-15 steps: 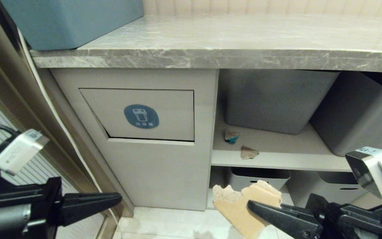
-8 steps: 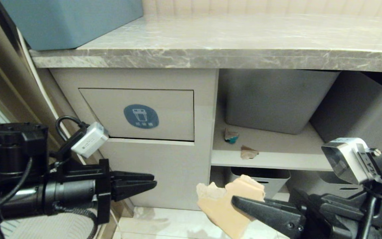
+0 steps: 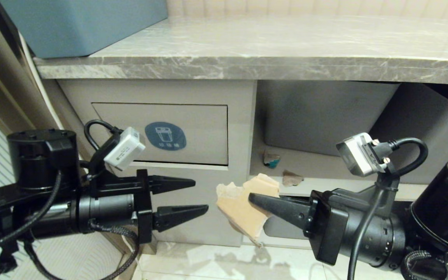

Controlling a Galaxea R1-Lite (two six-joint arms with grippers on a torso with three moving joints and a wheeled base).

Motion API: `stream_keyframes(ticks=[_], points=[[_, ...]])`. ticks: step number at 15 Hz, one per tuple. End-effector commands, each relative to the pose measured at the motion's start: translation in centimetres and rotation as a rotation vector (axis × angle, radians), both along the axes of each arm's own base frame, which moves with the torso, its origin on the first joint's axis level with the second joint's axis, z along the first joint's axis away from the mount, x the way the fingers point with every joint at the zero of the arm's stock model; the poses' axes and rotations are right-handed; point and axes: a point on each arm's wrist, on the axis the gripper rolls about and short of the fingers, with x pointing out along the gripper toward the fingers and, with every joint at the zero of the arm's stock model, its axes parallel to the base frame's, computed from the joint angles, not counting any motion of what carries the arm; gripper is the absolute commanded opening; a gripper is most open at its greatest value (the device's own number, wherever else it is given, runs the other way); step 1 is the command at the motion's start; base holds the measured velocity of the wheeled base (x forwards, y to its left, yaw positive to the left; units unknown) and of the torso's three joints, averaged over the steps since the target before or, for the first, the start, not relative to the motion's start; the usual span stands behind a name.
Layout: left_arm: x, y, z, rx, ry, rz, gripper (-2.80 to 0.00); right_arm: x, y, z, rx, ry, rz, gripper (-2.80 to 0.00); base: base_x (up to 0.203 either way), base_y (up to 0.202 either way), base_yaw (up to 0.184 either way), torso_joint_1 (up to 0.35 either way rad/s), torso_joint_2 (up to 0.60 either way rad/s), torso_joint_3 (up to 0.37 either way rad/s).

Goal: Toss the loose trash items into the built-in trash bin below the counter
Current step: Hand it to the other hand

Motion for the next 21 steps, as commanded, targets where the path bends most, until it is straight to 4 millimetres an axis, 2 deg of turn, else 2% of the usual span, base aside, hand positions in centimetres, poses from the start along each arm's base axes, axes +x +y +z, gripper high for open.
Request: stream_keyframes(ticks=[1, 6, 16, 21], points=[[-1.0, -0.9, -0.2, 0.003, -0.010, -0.060, 0.00, 0.4, 0.0, 0.0, 0.004, -0.001, -0.008, -2.80, 0.000, 0.000, 0.000, 0.000, 0.00, 0.000], [-3.3, -1.0, -0.8, 0.008, -0.001, -0.120, 0.00, 0.6, -0.5, 0.4, 0.014, -0.012, -0.027, -2.80, 0.000, 0.000, 0.000, 0.000, 0.00, 0.000], [-2.9, -2.2, -1.1, 0.019, 0.010, -0.153, 0.00, -0.4, -0.8, 0.7, 0.009, -0.040, 0.142, -2.80, 0.000, 0.000, 0.000, 0.000, 0.00, 0.000], [-2.4, -3.9, -1.3, 0.030, 0.009, -0.196, 0.00, 0.3, 0.1, 0.2, -0.010, -0.026, 0.182, -2.80, 0.000, 0.000, 0.000, 0.000, 0.00, 0.000]])
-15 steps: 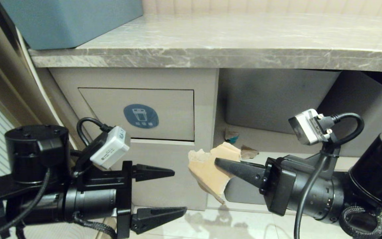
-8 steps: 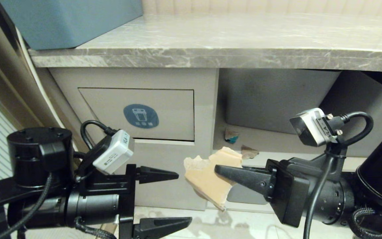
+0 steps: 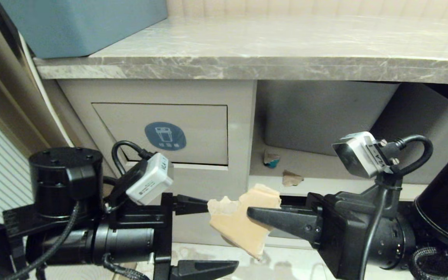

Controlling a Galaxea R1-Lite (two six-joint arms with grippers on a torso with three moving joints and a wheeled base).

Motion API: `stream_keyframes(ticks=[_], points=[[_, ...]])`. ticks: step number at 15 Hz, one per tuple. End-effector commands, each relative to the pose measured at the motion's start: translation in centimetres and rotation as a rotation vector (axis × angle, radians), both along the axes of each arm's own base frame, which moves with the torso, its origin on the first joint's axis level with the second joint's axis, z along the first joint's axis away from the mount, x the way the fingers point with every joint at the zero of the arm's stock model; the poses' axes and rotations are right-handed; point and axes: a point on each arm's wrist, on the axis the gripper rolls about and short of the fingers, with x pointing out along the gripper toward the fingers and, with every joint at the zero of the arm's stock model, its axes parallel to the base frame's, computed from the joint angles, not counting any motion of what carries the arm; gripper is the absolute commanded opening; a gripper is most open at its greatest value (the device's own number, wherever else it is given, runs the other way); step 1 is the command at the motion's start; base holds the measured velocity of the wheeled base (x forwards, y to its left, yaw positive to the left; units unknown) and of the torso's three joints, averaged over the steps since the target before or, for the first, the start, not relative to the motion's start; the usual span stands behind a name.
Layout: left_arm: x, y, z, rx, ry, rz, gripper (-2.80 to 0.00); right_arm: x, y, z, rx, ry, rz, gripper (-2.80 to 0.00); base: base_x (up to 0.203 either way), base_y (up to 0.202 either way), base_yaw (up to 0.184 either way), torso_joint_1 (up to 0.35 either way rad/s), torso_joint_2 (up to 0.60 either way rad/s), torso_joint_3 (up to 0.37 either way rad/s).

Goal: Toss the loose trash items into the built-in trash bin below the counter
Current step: Hand it to the other hand

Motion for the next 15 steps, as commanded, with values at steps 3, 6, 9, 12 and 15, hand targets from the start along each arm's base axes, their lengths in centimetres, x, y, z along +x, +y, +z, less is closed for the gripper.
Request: stream_keyframes(ticks=[3, 6, 9, 12, 15], points=[[0.3, -1.6, -0.4, 0.013, -0.003, -0.048, 0.00, 0.8, 0.8, -0.2, 0.000, 0.001, -0.001, -2.80, 0.000, 0.000, 0.000, 0.000, 0.00, 0.000], [0.7, -2.4, -0.4, 0.016, -0.007, -0.054, 0.00, 1.0, 1.0, -0.1, 0.001, 0.001, 0.002, -2.80, 0.000, 0.000, 0.000, 0.000, 0.00, 0.000], [1.0, -2.8, -0.9, 0.026, 0.001, -0.061, 0.00, 1.4, 1.4, 0.5, 0.019, -0.014, 0.001, -2.80, 0.000, 0.000, 0.000, 0.000, 0.00, 0.000], [1.4, -3.3, -0.8, 0.027, -0.009, -0.065, 0.00, 1.4, 1.4, 0.4, 0.017, -0.011, 0.001, -2.80, 0.000, 0.000, 0.000, 0.000, 0.00, 0.000], [1.5, -3.4, -1.0, 0.031, -0.007, -0.067, -2.80, 1.3, 1.3, 0.4, 0.019, -0.010, 0.002, -2.80, 0.000, 0.000, 0.000, 0.000, 0.00, 0.000]])
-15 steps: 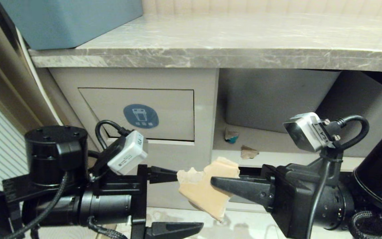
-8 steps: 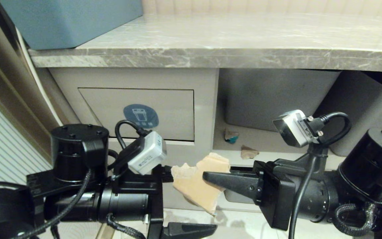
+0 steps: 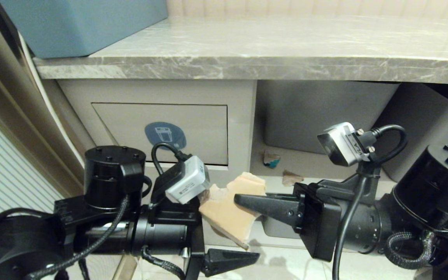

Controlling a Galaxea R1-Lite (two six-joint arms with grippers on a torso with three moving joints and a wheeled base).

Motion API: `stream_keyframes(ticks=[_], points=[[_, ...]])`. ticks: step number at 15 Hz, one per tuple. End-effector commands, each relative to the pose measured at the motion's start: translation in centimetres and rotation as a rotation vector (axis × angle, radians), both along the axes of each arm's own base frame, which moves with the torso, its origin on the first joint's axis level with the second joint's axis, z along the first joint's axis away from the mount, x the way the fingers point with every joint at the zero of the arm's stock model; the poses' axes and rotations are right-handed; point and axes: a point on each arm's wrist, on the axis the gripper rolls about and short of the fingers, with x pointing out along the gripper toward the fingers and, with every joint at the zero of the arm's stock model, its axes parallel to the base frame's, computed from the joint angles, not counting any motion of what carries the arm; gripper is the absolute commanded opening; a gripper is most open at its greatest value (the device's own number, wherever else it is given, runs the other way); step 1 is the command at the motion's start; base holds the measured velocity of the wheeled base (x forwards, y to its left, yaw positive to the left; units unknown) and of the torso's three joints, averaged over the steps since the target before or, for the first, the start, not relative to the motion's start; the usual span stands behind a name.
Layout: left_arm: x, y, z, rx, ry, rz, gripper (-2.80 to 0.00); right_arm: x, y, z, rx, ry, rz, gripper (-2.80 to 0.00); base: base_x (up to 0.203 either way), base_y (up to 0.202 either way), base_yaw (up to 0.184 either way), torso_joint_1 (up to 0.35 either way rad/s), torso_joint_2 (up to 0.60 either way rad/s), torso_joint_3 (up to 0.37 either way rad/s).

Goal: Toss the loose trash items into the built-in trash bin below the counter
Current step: Hand it to the other hand

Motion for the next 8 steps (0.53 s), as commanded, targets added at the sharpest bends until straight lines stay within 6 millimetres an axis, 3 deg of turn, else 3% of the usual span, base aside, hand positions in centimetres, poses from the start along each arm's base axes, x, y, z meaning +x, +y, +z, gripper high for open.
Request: stream_keyframes(ticks=[1, 8], points=[[0.08, -0.08, -0.08, 0.000, 0.001, -0.004, -2.80, -0.09, -0.08, -0.02, 0.003, 0.001, 0.004, -2.80, 0.000, 0.000, 0.000, 0.000, 0.00, 0.000], [-0.51, 0.44, 0.40, -0.010, -0.009, -0.003, -2.80, -0.09, -0.10, -0.10, 0.003, 0.015, -0.001, -2.80, 0.000, 0.000, 0.000, 0.000, 0.00, 0.000]])
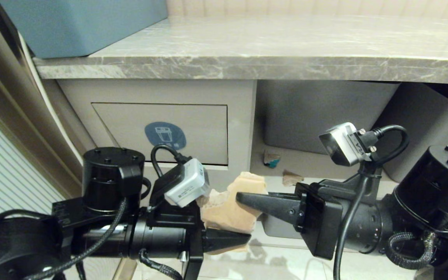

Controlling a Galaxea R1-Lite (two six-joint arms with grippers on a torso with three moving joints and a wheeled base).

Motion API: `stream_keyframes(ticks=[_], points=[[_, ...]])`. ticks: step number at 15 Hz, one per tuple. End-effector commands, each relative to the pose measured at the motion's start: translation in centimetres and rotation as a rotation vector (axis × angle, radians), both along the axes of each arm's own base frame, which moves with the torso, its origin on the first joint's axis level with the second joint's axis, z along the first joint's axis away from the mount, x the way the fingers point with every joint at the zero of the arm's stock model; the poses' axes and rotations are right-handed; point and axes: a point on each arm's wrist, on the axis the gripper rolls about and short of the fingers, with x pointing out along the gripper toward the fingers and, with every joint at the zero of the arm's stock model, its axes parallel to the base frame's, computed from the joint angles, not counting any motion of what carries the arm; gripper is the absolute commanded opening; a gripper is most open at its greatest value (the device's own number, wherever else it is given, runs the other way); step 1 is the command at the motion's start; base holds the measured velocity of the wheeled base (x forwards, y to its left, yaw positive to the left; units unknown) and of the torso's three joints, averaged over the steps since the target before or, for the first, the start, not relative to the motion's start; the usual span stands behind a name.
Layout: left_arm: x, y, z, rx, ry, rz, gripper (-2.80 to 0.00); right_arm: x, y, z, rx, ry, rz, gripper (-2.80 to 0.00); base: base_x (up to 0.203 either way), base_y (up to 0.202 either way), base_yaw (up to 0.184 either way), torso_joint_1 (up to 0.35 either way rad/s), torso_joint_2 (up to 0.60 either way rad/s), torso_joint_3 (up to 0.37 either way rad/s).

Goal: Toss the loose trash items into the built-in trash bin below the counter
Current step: Hand it to the other hand

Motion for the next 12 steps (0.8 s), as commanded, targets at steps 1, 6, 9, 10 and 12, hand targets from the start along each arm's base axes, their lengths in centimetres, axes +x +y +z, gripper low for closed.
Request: stream_keyframes(ticks=[1, 6, 9, 10, 12], points=[[-0.4, 0.4, 0.5, -0.014, -0.015, -0.001, -2.80, -0.1, 0.0, 0.1, 0.003, 0.001, 0.012, -2.80, 0.000, 0.000, 0.000, 0.000, 0.00, 0.000], [-0.8, 0.8, 0.4, -0.010, -0.014, 0.005, -2.80, -0.2, -0.1, 0.4, 0.024, 0.060, 0.020, 0.00, 0.000, 0.000, 0.000, 0.000, 0.00, 0.000], [-0.5, 0.9, 0.2, 0.001, -0.011, 0.050, -2.80, -0.5, -0.5, 0.6, 0.030, 0.048, 0.011, 0.00, 0.000, 0.000, 0.000, 0.000, 0.00, 0.000], [-0.3, 1.0, 0.1, 0.009, -0.001, 0.102, -2.80, -0.7, -0.9, 0.9, 0.037, 0.043, 0.002, 0.00, 0.000, 0.000, 0.000, 0.000, 0.00, 0.000], [0.2, 1.5, 0.1, 0.006, 0.033, 0.155, -2.80, -0.9, -2.1, 0.9, 0.041, 0.043, -0.030, 0.00, 0.000, 0.000, 0.000, 0.000, 0.00, 0.000]])
